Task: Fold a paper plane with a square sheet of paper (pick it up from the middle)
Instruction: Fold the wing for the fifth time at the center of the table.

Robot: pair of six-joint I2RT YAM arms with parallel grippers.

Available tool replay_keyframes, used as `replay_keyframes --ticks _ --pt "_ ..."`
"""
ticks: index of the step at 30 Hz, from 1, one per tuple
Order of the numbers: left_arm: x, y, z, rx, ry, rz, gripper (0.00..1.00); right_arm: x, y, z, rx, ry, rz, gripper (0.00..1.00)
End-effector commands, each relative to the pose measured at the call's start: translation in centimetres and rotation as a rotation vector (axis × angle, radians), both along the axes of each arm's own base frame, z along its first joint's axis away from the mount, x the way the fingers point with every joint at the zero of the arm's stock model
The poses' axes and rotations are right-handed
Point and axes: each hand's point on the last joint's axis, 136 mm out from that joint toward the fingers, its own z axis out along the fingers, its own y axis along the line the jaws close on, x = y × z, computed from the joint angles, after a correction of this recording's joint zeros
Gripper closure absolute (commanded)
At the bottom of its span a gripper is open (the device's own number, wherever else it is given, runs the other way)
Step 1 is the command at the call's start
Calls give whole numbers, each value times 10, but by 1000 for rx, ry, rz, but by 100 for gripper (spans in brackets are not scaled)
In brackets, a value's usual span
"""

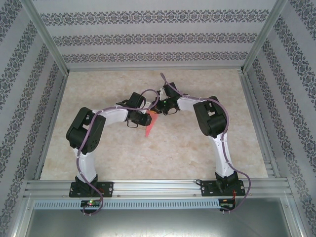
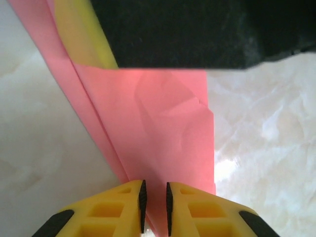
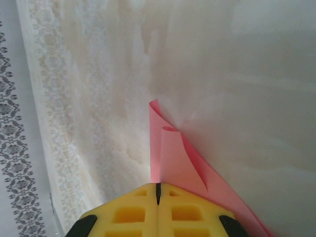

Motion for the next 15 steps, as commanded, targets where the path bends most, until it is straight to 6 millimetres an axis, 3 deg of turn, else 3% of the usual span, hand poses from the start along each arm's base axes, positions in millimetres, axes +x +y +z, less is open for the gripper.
replay_keyframes --ticks 1,5,15 --pt "-32 -1 10 -29 84 9 77 -10 -18 -28 -155 40 -29 100" --pt "-38 -12 20 -129 82 36 77 -18 -20 -30 -163 55 -35 100" --pt "-64 -26 0 -200 177 -3 80 -43 -38 -28 -202 70 -84 100"
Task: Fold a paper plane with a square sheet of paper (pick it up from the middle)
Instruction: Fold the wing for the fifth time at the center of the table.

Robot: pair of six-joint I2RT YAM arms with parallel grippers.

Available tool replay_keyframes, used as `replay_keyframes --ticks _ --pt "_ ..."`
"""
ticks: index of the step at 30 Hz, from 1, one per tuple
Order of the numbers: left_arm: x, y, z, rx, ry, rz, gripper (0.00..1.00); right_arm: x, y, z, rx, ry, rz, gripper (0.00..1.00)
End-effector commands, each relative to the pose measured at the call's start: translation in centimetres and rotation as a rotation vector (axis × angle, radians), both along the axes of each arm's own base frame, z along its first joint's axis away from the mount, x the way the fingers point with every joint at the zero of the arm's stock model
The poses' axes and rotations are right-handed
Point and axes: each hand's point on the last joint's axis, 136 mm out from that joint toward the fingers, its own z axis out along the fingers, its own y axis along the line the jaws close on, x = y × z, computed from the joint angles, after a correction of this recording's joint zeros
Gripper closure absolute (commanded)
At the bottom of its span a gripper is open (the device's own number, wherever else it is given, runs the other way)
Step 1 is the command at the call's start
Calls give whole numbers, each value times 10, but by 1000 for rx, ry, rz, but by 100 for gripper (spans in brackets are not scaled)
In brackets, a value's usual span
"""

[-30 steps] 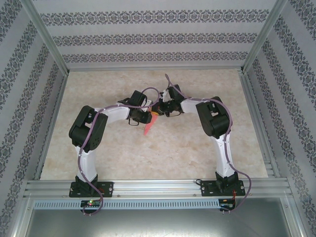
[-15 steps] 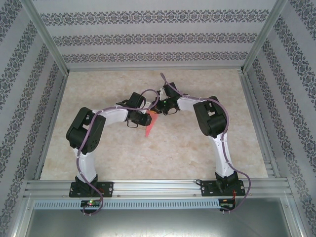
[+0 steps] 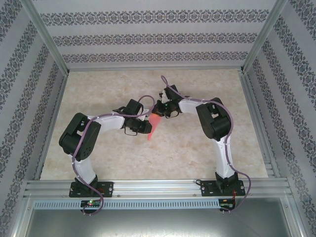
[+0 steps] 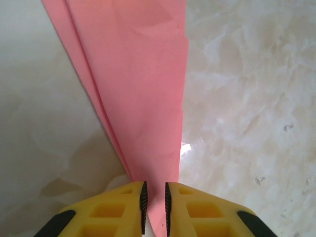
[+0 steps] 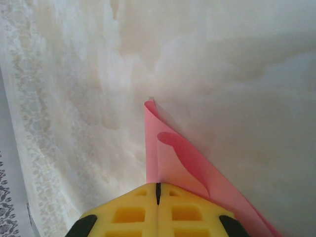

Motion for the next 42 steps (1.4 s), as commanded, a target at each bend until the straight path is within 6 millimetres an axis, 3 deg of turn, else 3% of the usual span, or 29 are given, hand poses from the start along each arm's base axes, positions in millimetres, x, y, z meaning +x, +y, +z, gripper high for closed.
replay_keyframes --ticks 1,5,16,27,33,42 --pt "-14 -11 -6 -38 37 -33 81 -24 -22 -25 -113 81 -55 100" --pt "-35 -6 -17 34 65 -79 81 -32 -34 -23 -126 81 -96 100" --pt "-86 37 -72 387 91 -189 84 -54 -67 -6 -113 72 -179 100" --pt "-93 35 -78 442 71 -224 84 -60 -31 51 154 -41 -156 100" --pt "-95 36 -81 438 74 -215 84 -69 -22 22 122 21 -140 100" --pt "-102 38 -81 430 94 -201 83 -54 -54 -8 -10 10 -156 100"
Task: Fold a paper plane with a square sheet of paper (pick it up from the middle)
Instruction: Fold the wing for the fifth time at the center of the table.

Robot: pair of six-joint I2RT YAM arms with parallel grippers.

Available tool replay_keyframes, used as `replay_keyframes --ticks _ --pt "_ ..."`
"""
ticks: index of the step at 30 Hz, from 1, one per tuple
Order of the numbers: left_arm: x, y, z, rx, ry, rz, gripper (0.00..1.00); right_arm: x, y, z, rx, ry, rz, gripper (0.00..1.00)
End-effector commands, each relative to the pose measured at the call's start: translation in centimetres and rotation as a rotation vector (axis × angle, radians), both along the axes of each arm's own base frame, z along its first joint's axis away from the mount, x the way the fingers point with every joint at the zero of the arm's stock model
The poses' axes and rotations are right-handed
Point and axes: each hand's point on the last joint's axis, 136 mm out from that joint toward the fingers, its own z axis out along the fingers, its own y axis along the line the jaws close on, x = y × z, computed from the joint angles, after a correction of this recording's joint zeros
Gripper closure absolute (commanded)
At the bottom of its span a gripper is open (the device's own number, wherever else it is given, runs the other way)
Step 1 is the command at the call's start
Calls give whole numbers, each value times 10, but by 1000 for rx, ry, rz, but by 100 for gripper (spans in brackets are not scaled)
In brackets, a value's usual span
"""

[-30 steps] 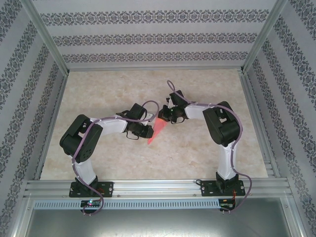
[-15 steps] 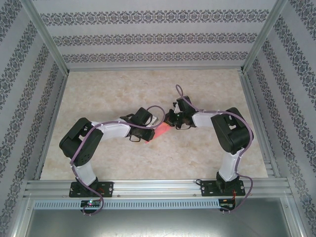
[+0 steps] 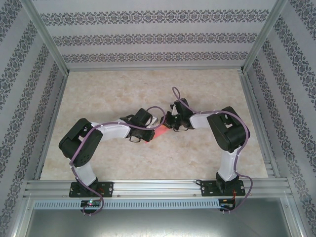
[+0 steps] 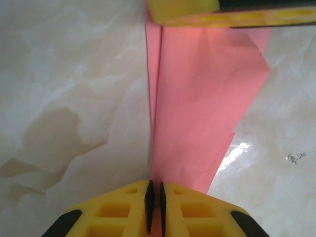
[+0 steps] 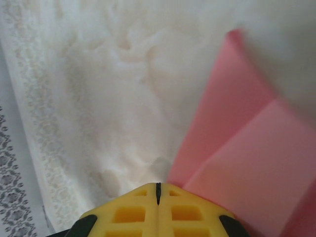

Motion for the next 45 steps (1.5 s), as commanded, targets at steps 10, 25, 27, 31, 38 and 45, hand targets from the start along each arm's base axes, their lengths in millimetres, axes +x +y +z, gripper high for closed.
replay_keyframes --ticks 10,25,27,31,38,45 --pt "-95 47 -69 184 326 28 84 39 -46 -13 -84 -76 -60 100" --pt "-103 43 -68 186 324 8 84 45 -53 50 -22 -172 -49 100" --pt "-101 41 -67 183 317 4 84 30 -39 64 22 -178 -24 100" --pt "-97 35 -65 169 314 -6 84 -2 -12 69 71 -158 6 100" --pt "-95 31 -60 139 300 -11 84 -26 24 32 109 -65 49 100" --pt "-98 34 -56 134 289 3 83 -32 7 -12 -25 -18 40 100"
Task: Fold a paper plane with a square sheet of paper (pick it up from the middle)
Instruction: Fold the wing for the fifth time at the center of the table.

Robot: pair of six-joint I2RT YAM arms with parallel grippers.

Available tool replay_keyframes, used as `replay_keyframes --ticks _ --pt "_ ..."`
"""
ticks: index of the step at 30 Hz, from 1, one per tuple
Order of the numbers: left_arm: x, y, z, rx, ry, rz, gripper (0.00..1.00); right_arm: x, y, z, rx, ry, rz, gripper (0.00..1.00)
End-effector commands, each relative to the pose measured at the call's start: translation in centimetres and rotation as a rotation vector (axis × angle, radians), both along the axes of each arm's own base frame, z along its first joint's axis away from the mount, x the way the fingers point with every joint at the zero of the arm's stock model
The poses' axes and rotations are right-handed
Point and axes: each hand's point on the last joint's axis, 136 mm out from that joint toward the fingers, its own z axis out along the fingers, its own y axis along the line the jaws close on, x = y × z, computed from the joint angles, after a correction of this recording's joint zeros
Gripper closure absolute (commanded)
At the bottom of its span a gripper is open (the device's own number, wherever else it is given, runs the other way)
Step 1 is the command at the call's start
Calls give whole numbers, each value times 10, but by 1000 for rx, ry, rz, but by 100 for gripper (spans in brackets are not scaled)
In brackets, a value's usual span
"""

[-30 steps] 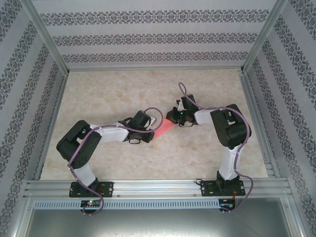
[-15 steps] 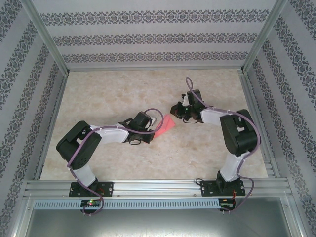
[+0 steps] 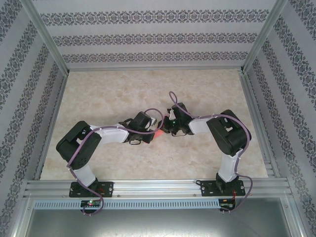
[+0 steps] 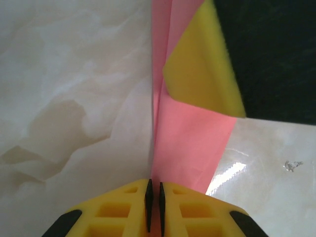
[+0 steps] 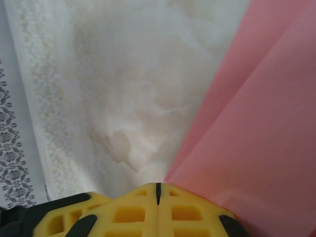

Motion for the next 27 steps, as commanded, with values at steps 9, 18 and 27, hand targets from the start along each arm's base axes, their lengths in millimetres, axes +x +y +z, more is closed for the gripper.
replay_keyframes --ticks 9,18,27 --pt "-113 42 -55 176 371 -42 84 -9 -57 -59 -259 32 -50 100" --pt "-131 52 -56 267 355 -31 84 -14 -71 -74 -304 50 -73 100" --pt "-152 62 -60 396 350 -29 85 -14 -75 -76 -316 47 -84 100"
